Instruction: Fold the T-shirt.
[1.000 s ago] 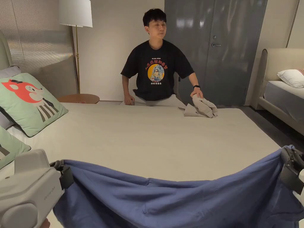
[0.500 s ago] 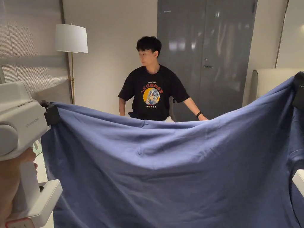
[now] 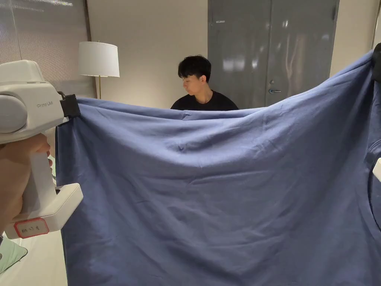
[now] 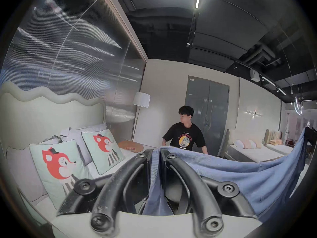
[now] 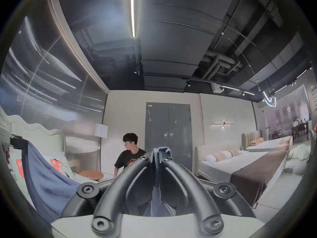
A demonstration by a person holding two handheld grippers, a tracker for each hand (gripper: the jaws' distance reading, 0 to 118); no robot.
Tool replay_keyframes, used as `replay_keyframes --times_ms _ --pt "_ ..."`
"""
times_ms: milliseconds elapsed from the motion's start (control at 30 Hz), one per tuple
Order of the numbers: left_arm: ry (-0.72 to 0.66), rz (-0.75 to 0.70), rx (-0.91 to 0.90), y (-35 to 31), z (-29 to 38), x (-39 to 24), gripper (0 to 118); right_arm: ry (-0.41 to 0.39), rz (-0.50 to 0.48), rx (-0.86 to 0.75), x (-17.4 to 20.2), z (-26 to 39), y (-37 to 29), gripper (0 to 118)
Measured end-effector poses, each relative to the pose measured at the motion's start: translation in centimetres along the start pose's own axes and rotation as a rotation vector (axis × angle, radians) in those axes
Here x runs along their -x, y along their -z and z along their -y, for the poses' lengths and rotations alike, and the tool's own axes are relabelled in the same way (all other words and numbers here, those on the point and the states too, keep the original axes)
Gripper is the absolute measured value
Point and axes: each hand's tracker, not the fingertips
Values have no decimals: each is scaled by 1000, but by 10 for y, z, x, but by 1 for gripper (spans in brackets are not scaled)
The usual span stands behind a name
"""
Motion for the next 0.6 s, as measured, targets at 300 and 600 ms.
replay_keyframes --times_ms 300,600 --pt "24 -1 10 93 2 -22 6 -19 9 11 4 34 92 6" --pt "19 -14 -15 144 18 -31 6 -42 5 22 7 60 146 6"
